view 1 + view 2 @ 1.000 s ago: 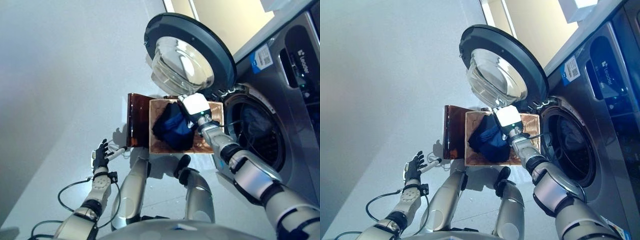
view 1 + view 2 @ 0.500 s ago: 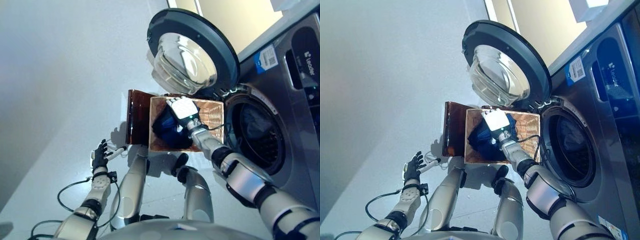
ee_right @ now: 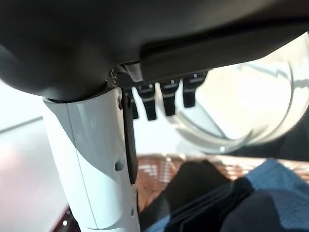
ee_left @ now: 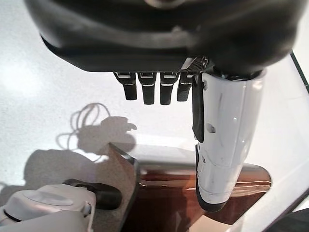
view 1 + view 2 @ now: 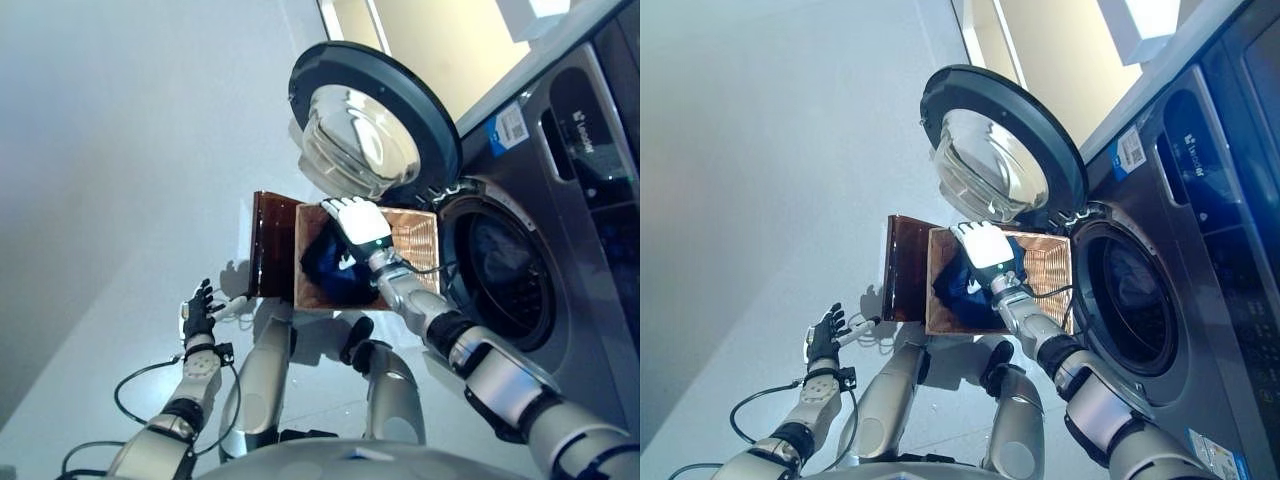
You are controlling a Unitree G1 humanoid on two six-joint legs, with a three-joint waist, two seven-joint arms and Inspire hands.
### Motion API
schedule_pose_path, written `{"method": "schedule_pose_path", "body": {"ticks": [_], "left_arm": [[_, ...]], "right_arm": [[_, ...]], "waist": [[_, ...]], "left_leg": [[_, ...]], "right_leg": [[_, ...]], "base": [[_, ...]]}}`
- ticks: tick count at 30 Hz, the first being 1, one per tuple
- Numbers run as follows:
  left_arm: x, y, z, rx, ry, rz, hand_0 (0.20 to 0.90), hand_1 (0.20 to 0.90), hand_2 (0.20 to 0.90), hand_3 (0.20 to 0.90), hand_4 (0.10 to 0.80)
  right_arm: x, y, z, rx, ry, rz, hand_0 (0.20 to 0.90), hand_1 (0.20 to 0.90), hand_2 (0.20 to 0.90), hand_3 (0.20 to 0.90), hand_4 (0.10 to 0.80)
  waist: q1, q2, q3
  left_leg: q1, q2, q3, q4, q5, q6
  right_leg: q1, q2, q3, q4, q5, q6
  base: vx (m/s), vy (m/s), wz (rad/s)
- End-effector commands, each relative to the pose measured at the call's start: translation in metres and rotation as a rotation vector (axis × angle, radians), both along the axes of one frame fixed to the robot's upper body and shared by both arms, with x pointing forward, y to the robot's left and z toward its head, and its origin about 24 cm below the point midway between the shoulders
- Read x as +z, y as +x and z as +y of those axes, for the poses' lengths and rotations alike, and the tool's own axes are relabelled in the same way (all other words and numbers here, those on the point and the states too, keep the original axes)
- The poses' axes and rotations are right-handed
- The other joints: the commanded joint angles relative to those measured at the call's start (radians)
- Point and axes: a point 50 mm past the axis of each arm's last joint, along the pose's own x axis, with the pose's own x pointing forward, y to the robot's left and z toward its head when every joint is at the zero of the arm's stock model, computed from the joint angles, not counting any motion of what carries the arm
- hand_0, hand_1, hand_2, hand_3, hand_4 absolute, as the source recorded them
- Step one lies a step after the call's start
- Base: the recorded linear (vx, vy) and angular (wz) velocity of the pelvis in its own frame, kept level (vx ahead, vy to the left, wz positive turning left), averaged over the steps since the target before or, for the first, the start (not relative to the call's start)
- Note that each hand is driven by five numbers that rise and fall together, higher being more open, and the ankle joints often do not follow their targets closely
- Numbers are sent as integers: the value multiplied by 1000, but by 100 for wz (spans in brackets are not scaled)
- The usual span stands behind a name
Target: Pick up the clothes and place them into the washing machine
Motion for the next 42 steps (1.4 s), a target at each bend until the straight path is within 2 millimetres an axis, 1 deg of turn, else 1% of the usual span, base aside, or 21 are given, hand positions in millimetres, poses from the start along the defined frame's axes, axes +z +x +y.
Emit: {"method": "schedule_pose_path", "body": {"ticks": [1, 3, 13, 21, 22, 26, 29, 31, 33, 34, 35, 42], "left_arm": [[3, -7, 16, 44, 45, -33, 900, 900, 900, 900, 800], [1, -9, 17, 43, 47, -21, 900, 900, 900, 900, 800], [-4, -16, 19, 55, 47, 12, 900, 900, 900, 900, 800], [-3, -15, 22, 59, 53, 6, 900, 900, 900, 900, 800], [-2, -15, 22, 58, 55, 6, 900, 900, 900, 900, 800], [-1, -13, 24, 63, 59, 3, 900, 900, 900, 900, 800], [1, -10, 21, 59, 49, -14, 900, 900, 900, 900, 800], [2, -9, 20, 53, 47, -21, 900, 900, 900, 900, 800], [1, -7, 20, 47, 45, -17, 900, 900, 900, 900, 800], [2, -6, 20, 48, 44, -22, 900, 900, 900, 900, 800], [3, -5, 20, 49, 44, -25, 900, 900, 900, 900, 800], [8, 2, 17, 39, 39, -57, 900, 900, 900, 900, 800]], "right_arm": [[24, 4, 1, 46, 79, -109, 900, 900, 900, 900, 800], [16, 1, -1, 33, 77, -81, 900, 900, 900, 900, 800], [-7, -8, -7, 5, 36, -9, 900, 900, 900, 900, 800], [-18, -14, -9, 1, 7, 38, 900, 900, 900, 900, 800], [-23, -16, -12, -10, -5, 54, 900, 900, 900, 900, 800], [-30, -18, -12, -18, -27, 83, 900, 900, 900, 900, 800], [-38, -20, -13, -26, -73, 116, 900, 900, 900, 900, 800], [-40, -20, -14, -34, -81, 123, 900, 900, 900, 900, 800], [-44, -19, -18, -61, -113, 142, 900, 900, 900, 900, 800], [-45, -19, -21, -76, -121, 146, 900, 900, 900, 900, 800], [-46, -19, -23, -89, -129, 152, 900, 900, 900, 900, 800], [-44, -11, -47, -208, -205, 153, 900, 900, 900, 900, 800]], "waist": [[-8, -16, -44], [-12, -18, -50], [-20, -13, -46], [-24, -6, -34], [-25, -4, -33], [-24, -1, -26], [-22, 10, -11], [-21, 14, -7], [-19, 24, 7], [-18, 29, 14], [-20, 27, 14], [-8, 71, 39]], "left_leg": [[4, -14, 13, 25, -86, -45], [10, -10, 12, 13, -77, -48], [5, -5, 6, 18, -69, -50], [-1, -2, 8, 25, -67, -52], [-2, -1, 9, 26, -68, -53], [-11, -2, 10, 29, -64, -55], [-26, -2, 10, 32, -60, -56], [-33, -4, 10, 37, -60, -56], [-55, -8, 8, 55, -61, -57], [-66, -10, 9, 66, -61, -58], [-65, -14, 6, 77, -92, -61], [-162, -30, 15, 131, -94, -57]], "right_leg": [[71, -3, 1, -138, 130, 31], [79, -1, -4, -150, 133, 30], [61, 6, -1, -138, 128, 25], [50, 8, 5, -119, 126, 24], [48, 8, 4, -116, 127, 24], [39, 10, 6, -113, 126, 22], [18, 9, 5, -101, 124, 21], [11, 9, 5, -95, 121, 20], [-11, 5, 6, -72, 115, 17], [-20, 2, 4, -59, 113, 15], [-20, 1, 15, -43, 83, 22], [-118, -22, 19, 32, 73, 17]], "base": [[-19, -14, -4], [0, 0, 0], [-7, -4, 1], [-4, -2, 0], [0, 0, 0], [-18, -4, 0], [-35, -7, -5], [-19, 2, 1], [-52, -4, 3], [50, -43, 4], [42, -43, 9], [-26, 12, 10]]}}
